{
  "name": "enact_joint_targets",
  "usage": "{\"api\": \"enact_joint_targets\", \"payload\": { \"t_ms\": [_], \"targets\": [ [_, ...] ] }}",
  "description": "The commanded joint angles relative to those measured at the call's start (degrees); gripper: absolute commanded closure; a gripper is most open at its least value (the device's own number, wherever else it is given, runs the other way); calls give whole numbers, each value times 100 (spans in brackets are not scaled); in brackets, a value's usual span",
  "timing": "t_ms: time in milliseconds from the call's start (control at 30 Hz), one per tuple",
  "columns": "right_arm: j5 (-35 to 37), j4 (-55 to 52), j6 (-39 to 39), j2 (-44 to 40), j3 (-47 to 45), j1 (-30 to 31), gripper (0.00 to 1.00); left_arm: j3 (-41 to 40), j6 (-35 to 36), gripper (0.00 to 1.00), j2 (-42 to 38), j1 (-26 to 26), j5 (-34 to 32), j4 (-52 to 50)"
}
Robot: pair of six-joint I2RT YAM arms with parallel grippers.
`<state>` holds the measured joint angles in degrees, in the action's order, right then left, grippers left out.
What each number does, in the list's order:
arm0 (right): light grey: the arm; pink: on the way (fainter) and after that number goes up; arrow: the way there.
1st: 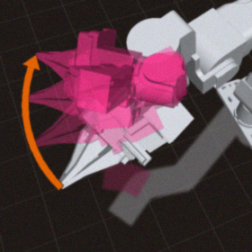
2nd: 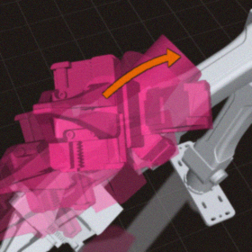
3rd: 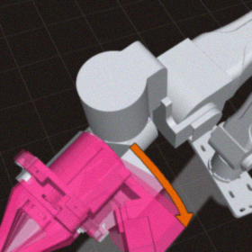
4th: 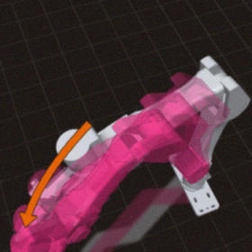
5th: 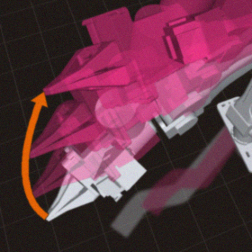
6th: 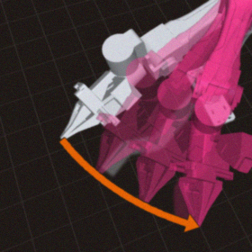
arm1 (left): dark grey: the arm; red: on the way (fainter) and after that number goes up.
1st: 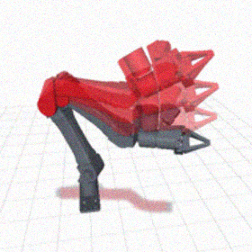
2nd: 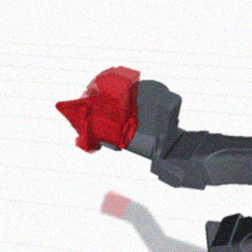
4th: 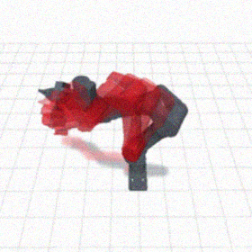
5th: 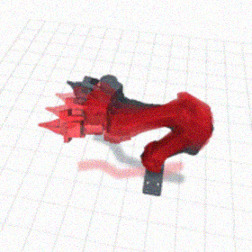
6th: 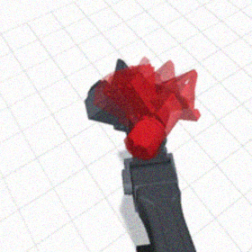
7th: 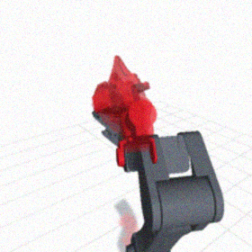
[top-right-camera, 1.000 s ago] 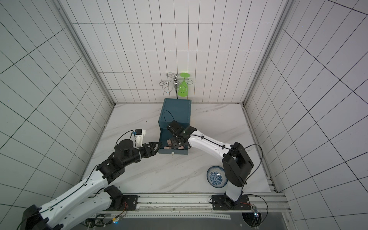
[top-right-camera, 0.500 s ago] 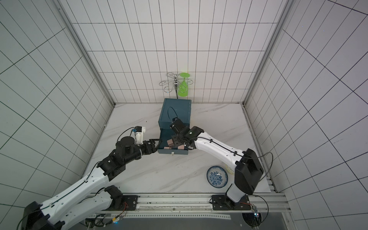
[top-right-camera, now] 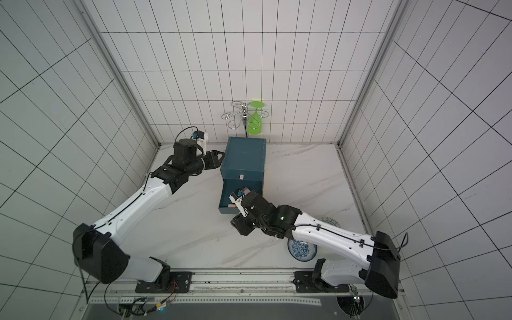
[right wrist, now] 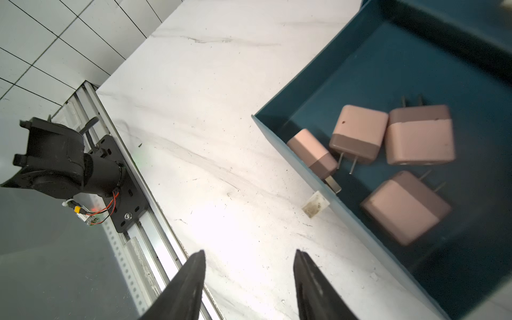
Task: Place the plugs into the drawer by color
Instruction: Close the drawer in the storage box.
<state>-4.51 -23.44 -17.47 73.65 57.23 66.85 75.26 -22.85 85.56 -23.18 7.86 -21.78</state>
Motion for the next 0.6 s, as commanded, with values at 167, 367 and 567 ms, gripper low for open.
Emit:
{"api": "enact_joint_targets", "payload": {
  "t_ms": [167, 367, 567],
  "targets": [
    [-553, 504, 344, 595, -86, -34, 52, 157, 436, 49, 553, 9, 0, -219],
    [-769, 480, 330, 842, -54, -544, 54, 420, 328, 70, 1029, 7, 54, -857],
    [301, 461, 530, 1034, 200, -620, 53, 61, -73, 73, 1005, 1, 146, -738]
  ]
}}
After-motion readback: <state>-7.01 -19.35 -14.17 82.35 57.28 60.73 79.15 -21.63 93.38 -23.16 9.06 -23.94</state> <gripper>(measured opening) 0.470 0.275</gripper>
